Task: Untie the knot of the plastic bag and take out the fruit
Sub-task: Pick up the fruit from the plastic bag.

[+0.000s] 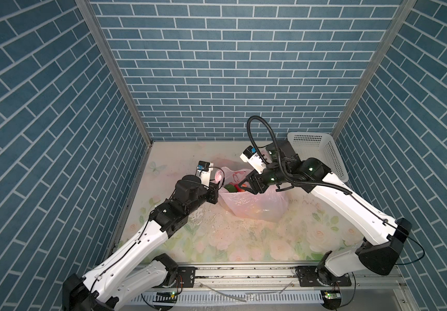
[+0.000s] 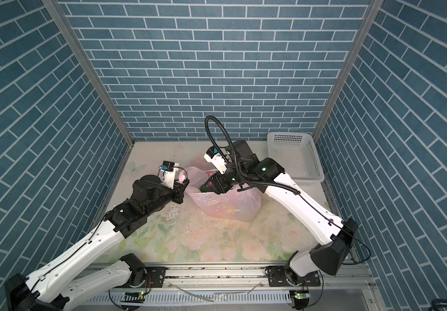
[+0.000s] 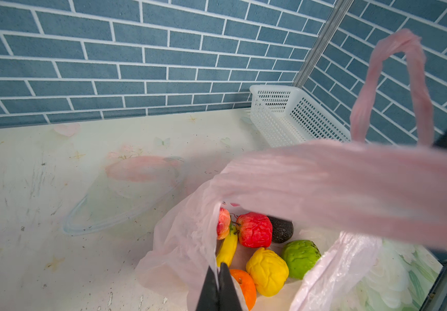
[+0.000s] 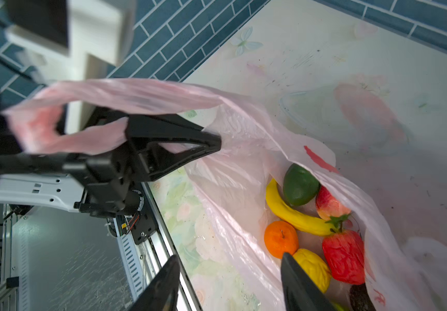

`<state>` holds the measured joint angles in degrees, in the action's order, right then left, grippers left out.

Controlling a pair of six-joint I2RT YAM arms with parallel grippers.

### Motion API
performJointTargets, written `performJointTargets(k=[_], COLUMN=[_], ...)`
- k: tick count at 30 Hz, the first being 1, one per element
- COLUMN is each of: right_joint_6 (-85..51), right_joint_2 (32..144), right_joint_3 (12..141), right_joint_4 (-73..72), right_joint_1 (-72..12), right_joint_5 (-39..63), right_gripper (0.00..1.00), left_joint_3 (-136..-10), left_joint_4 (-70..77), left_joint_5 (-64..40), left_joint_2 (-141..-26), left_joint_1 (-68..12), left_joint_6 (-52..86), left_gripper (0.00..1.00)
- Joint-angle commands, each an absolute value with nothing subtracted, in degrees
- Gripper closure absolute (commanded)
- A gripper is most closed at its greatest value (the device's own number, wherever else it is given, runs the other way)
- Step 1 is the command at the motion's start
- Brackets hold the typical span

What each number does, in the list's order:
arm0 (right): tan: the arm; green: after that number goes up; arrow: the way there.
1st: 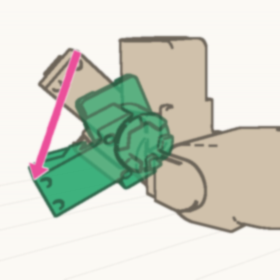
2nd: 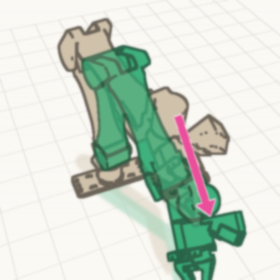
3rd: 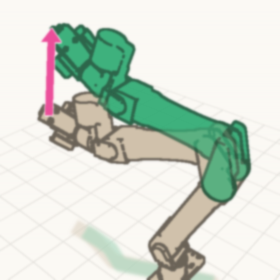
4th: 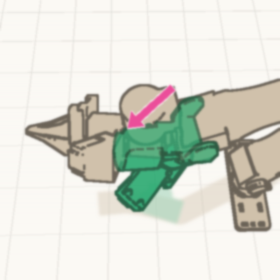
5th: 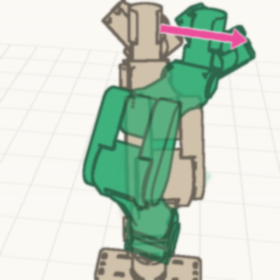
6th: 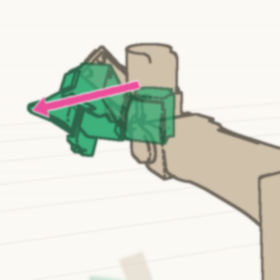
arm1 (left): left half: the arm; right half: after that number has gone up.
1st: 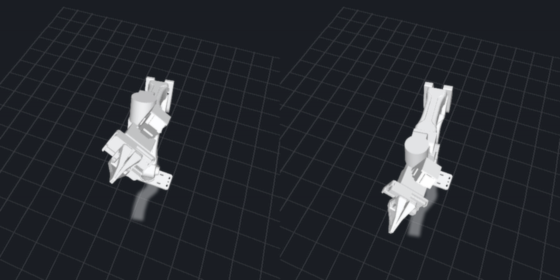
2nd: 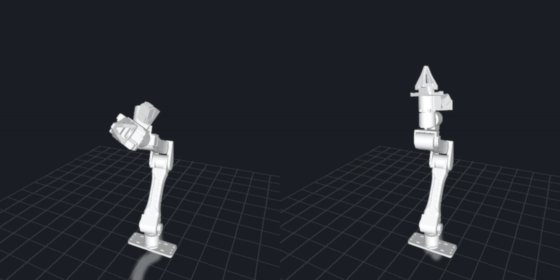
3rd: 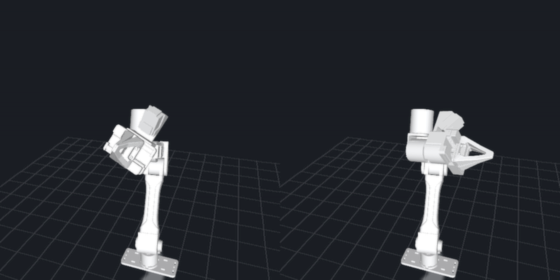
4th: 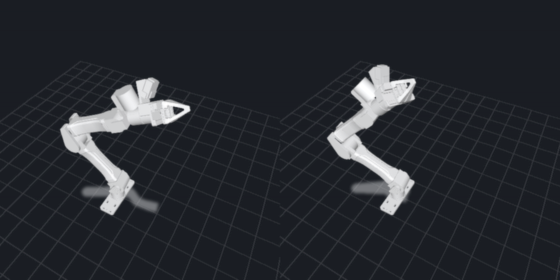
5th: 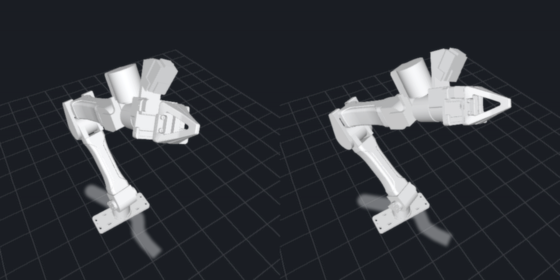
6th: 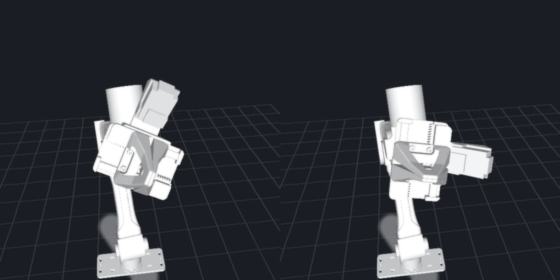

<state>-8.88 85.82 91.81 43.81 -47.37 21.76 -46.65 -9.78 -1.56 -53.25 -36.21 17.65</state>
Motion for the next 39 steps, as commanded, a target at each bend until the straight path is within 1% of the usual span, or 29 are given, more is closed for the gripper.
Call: performJointTargets(k=[1, 5, 8, 10, 13, 15, 18, 20, 23, 26, 29, 33, 36, 38, 39], right_joint_6=[-13.6, -14.9, -16.9, -17.6, -16.9, -15.2, -12.3, -9.7, -7.6, -5.1, -4.3, -5.4, -8.1, -9.7, -10.4], right_joint_2=[89.6, 96.0, 99.4, 100.4, 101.4, 101.9, 103.8, 105.2, 107.2, 108.0, 104.7, 97.6, 92.5, 89.4, 87.9], right_joint_3=[89.5, 91.6, 90.6, 88.3, 86.0, 85.4, 86.6, 87.5, 88.5, 90.1, 89.2, 86.1, 82.1, 78.9, 76.8], right_joint_4=[37.9, 36.8, 36.2, 34.3, 30.8, 28.0, 24.9, 22.9, 20.4, 22.9, 28.6, 35.9, 37.3, 36.4, 35.4], right_joint_1=[-47.4, -47.4, -46.6, -45.9, -44.1, -42.8, -40.5, -39.1, -37.0, -36.9, -38.5, -42.1, -44.3, -45.7, -46.3], right_joint_5=[21.6, 20.2, 13.5, 7.6, -1.2, -4.9, -8.7, -10.3, -8.5, -3.7, 2.7, 6.8, 6.9, 5.4, 2.9], right_gripper=[0.43, 0.45, 0.46, 0.44, 0.40, 0.34, 0.26, 0.22, 0.20, 0.19, 0.19, 0.18, 0.18, 0.18, 0.18], left_joint_3=[-44.8, -43.6, -42.7, -41.7, -40.2, -38.2, -36.4, -35.5, -34.6, -34.9, -35.2, -36.6, -38.0, -38.8, -39.3], left_joint_4=[-7.2, -7.1, -7.8, -8.1, -8.2, -8.1, -7.7, -7.3, -6.1, -5.3, -4.0, -3.9, -5.0, -5.8, -6.3], left_joint_5=[-2.3, -2.1, -1.3, -0.6, 0.5, 1.6, 3.8, 5.6, 8.5, 10.9, 12.7, 13.9, 14.3, 14.8, 15.1], left_joint_2=[-51.4, -50.6, -50.1, -49.7, -49.7, -50.1, -50.9, -51.8, -53.3, -54.8, -55.5, -55.8, -55.5, -54.9, -54.6], left_joint_1=[-36.6, -37.5, -38.3, -39.1, -40.8, -42.1, -44.3, -45.9, -47.9, -49.5, -50.6, -51.6, -51.9, -51.9, -51.9], left_joint_6=[19.5, 20.2, 20.8, 21.5, 22.7, 23.7, 25.0, 26.1, 27.8, 29.6, 31.0, 31.7, 32.0, 32.4, 32.4], left_gripper=[1.00, 1.00, 1.00, 1.00, 1.00, 1.00, 1.00, 1.00, 1.00, 1.00, 1.00, 1.00, 1.00, 1.00, 1.00])
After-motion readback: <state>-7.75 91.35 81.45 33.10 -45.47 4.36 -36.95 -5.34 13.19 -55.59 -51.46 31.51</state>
